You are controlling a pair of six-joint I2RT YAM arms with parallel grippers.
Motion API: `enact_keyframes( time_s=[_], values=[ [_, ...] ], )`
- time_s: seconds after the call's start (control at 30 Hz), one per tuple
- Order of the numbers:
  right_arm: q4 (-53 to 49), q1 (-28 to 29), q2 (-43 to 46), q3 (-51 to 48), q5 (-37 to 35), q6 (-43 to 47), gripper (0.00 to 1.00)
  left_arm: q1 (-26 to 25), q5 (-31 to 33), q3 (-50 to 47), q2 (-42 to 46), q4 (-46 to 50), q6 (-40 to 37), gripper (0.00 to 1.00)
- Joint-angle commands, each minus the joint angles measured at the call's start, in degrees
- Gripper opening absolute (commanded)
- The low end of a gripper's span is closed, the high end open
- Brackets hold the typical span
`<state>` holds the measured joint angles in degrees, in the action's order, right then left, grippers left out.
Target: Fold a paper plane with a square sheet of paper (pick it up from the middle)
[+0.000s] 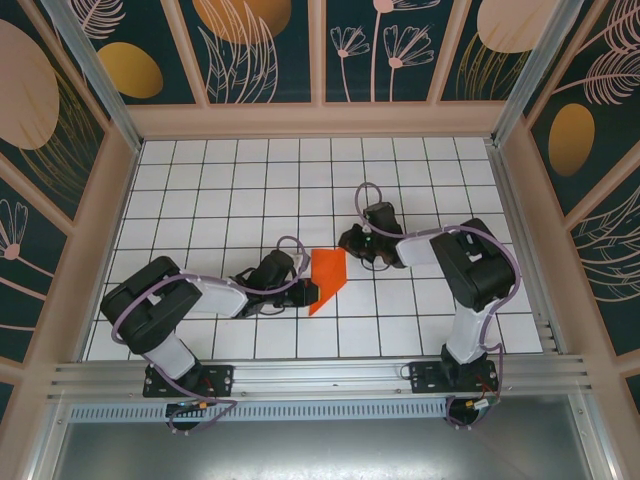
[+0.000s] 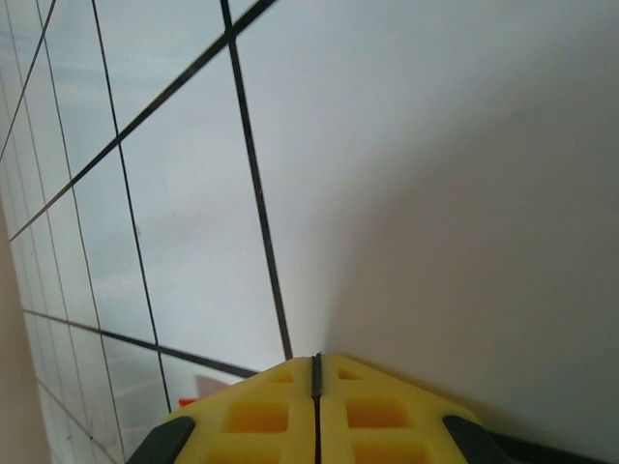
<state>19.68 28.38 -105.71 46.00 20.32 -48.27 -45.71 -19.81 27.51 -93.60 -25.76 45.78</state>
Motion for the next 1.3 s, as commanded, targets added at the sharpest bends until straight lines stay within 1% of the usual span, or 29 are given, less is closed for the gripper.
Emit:
enact_keyframes(
  time_s=[0.0, 0.1, 0.2, 0.27, 0.37, 0.53, 0.7, 0.9, 1.03, 1.1, 1.2, 1.27],
  values=[
    [-3.45, -0.84, 1.50, 1.73, -3.53, 2.66, 0.10, 0.65, 5.77, -4.49, -2.71, 18.44, -2.81, 0.00],
    [-4.79, -0.45, 6.08, 1.52, -3.82, 2.80, 0.10, 0.64, 5.75, -4.13, -2.58, 18.79, -3.12, 0.00],
    [-5.57, 1.14, 11.17, 0.36, -4.68, 3.22, 0.11, 0.68, 5.56, -3.66, -2.21, 19.15, -3.73, 0.00],
    [-5.16, 2.63, 13.55, -1.03, -4.75, 2.34, 0.11, 0.65, 5.46, -3.52, -1.81, 19.27, -4.24, 0.00],
    [-3.06, 6.49, 14.48, -3.21, -3.66, 0.81, 0.10, 0.63, 5.74, -2.96, -1.89, 19.87, -4.67, 0.00],
    [2.21, 11.46, 12.94, -6.29, -1.79, -2.87, 0.09, 0.67, 5.39, -2.22, -2.37, 20.12, -4.82, 0.00],
    [5.04, 14.35, 9.14, -7.59, -0.76, -5.55, 0.08, 0.69, 5.31, -2.11, -2.42, 20.27, -4.90, 0.00],
    [7.29, 15.74, 4.45, -8.86, -0.55, -7.58, 0.07, 0.67, 5.57, -2.27, -2.20, 20.51, -4.73, 0.00],
    [5.19, 15.74, 2.98, -10.10, -4.31, -7.98, 0.06, 0.71, 5.30, -2.15, -1.16, 21.19, -4.97, 0.00],
    [4.24, 15.78, 2.34, -10.48, -5.65, -8.24, 0.06, 0.69, 5.05, -1.98, 0.34, 21.99, -4.98, 0.00],
    [4.98, 15.95, 1.98, -11.27, -5.81, -8.67, 0.06, 0.71, 3.72, -0.77, 3.90, 23.61, -4.84, 0.00],
    [5.03, 16.15, 1.92, -11.57, -6.11, -8.86, 0.06, 0.66, 3.27, 0.86, 6.53, 25.25, -4.53, 0.04]
  ],
)
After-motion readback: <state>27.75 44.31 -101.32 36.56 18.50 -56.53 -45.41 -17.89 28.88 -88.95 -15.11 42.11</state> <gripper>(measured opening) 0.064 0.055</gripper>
